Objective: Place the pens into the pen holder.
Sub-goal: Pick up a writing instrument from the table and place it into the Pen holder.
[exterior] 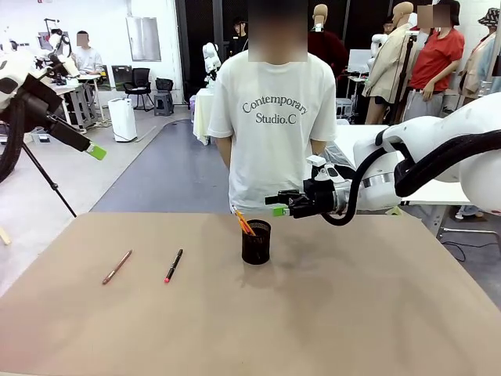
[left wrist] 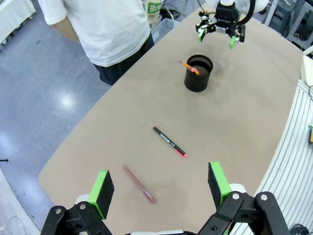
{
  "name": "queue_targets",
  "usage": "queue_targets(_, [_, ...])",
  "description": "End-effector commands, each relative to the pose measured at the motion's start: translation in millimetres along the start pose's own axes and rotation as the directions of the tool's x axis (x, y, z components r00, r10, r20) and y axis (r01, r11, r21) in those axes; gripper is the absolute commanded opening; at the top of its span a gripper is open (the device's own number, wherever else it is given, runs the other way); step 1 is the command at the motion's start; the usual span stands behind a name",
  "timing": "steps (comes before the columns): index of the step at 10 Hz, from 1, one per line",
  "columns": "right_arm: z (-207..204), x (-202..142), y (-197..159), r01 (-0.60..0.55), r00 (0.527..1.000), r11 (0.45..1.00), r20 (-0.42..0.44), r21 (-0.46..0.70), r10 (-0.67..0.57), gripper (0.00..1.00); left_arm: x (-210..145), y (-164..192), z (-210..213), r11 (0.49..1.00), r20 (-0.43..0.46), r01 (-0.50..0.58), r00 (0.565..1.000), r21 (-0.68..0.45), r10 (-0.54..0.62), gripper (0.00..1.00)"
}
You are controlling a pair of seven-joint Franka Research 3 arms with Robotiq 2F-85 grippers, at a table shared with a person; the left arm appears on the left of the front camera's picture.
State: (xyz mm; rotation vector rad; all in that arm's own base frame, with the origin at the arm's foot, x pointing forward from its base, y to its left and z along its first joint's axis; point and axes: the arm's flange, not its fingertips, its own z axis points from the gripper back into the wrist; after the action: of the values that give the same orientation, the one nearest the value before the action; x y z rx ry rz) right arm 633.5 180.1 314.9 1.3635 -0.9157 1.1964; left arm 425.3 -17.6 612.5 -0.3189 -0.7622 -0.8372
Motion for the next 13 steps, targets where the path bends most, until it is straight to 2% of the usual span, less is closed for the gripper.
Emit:
queue_targets(1, [23.3,24.0,16.0,0.045,0.993,0.996,-0.101,-0.072,-0.052,1.0,0.1,0.2,2.2,1.0,0.007,0.004,1.0,-0.009,-0.004,1.0])
queue_targets(2, [37.2,36.6,21.0,0.071,0.987,0.996,-0.139,-0.058,-0.079,1.0,0.1,0.2,2.2,1.0,0.007,0.004,1.0,-0.009,-0.004,1.0])
queue_targets(4, [65.3,65.9,36.9,0.064,0.97,0.993,-0.229,-0.104,-0.086,1.0,0.1,0.2,2.2,1.0,0.007,0.004,1.0,-0.009,-0.004,1.0])
queue_targets(5, [81.0,84.4,41.1,0.05,0.957,0.995,-0.28,-0.087,-0.072,1.0,0.1,0.2,2.2,1.0,0.007,0.004,1.0,-0.009,-0.004,1.0])
queue_targets(6, [100.3,111.4,48.8,-0.008,0.933,0.99,-0.358,-0.138,-0.042,1.0,0.1,0.2,2.2,1.0,0.007,0.004,1.0,-0.009,-0.004,1.0])
queue_targets(7, [117.8,135.5,54.8,-0.073,0.918,0.981,-0.397,-0.179,-0.004,1.0,0.1,0.2,2.2,1.0,0.007,0.004,1.0,-0.009,-0.004,1.0])
queue_targets(9, [142.1,160.2,74.8,-0.132,0.897,0.957,-0.441,-0.258,0.005,1.0,0.1,0.2,2.2,1.0,0.007,0.004,1.0,-0.009,-0.004,1.0])
queue_targets(13, [177.4,183.1,84.9,-0.063,0.871,0.948,-0.48,-0.313,-0.1,1.0,0.1,0.2,2.2,1.0,0.007,0.004,1.0,-0.009,-0.004,1.0])
